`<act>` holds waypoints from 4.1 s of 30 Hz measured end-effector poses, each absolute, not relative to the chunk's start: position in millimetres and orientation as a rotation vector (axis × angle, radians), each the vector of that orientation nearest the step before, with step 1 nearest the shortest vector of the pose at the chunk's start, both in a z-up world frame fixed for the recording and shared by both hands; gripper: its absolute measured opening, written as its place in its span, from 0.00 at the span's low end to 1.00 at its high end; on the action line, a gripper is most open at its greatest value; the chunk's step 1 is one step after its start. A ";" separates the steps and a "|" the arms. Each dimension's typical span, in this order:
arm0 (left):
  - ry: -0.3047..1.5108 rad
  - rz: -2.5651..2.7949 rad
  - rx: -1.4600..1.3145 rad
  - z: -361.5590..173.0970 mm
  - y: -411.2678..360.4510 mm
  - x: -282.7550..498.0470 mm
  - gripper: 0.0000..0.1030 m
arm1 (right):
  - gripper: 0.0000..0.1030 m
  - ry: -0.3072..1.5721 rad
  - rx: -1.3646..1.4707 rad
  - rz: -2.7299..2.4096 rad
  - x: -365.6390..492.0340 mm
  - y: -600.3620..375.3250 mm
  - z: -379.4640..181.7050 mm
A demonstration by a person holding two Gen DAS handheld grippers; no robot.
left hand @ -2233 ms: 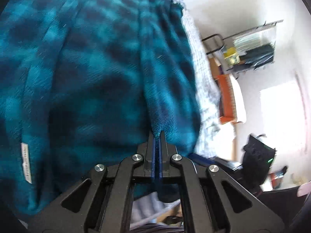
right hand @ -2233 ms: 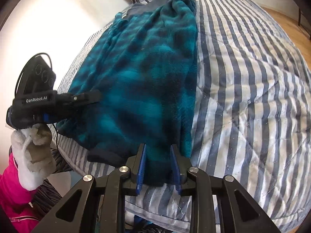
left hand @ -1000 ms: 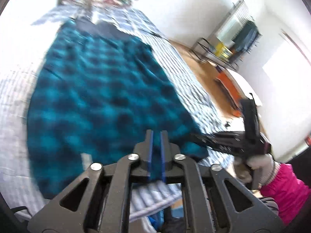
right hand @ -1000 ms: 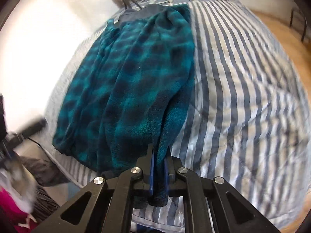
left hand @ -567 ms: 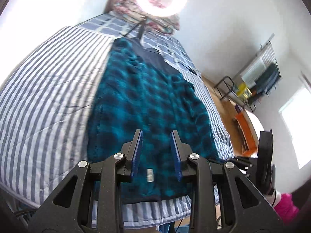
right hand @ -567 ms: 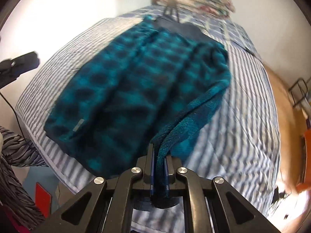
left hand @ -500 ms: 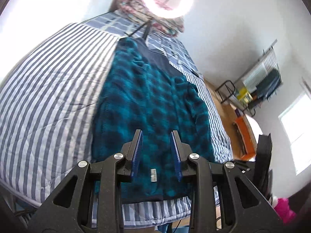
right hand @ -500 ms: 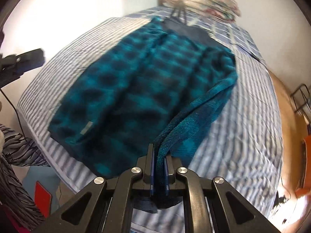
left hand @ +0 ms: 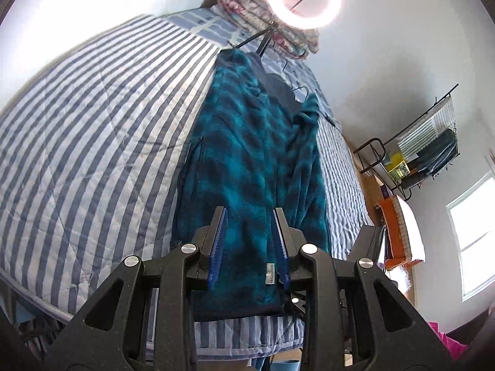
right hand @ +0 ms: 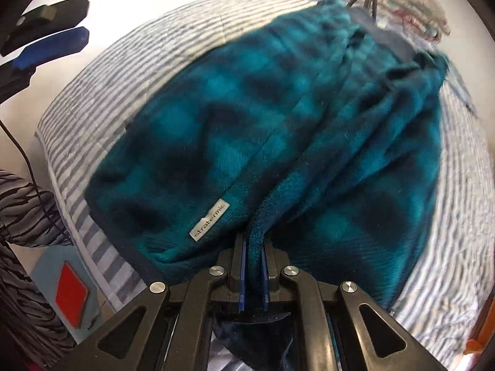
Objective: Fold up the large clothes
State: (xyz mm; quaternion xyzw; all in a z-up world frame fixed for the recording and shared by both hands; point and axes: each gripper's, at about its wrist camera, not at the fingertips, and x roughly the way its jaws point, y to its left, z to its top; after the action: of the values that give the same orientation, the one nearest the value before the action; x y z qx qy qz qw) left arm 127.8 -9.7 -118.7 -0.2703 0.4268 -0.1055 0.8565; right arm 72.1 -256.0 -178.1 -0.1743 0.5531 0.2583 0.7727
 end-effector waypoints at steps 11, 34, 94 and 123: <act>0.964 -0.313 -0.555 -144.8 -56.6 135.7 0.36 | 0.32 1.149 -0.193 0.735 75.7 -309.4 -115.1; 1.157 -0.517 -0.363 -201.7 -164.6 145.0 0.22 | 0.58 1.051 0.102 0.402 295.4 -391.5 -91.1; 1.086 -0.602 -0.397 -157.7 -128.6 114.0 0.06 | 0.15 1.085 -0.034 0.431 245.5 -311.4 -166.7; 1.029 -0.263 -0.639 -173.8 28.5 108.6 0.36 | 0.08 1.155 -0.010 0.426 54.5 -305.6 -158.1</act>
State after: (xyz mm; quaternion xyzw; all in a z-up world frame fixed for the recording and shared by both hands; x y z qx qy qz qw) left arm 108.6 28.5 -173.8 -0.2994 0.4823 -0.1232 0.8139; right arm 54.6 -305.6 -158.1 -0.0047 0.5417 0.1999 0.8165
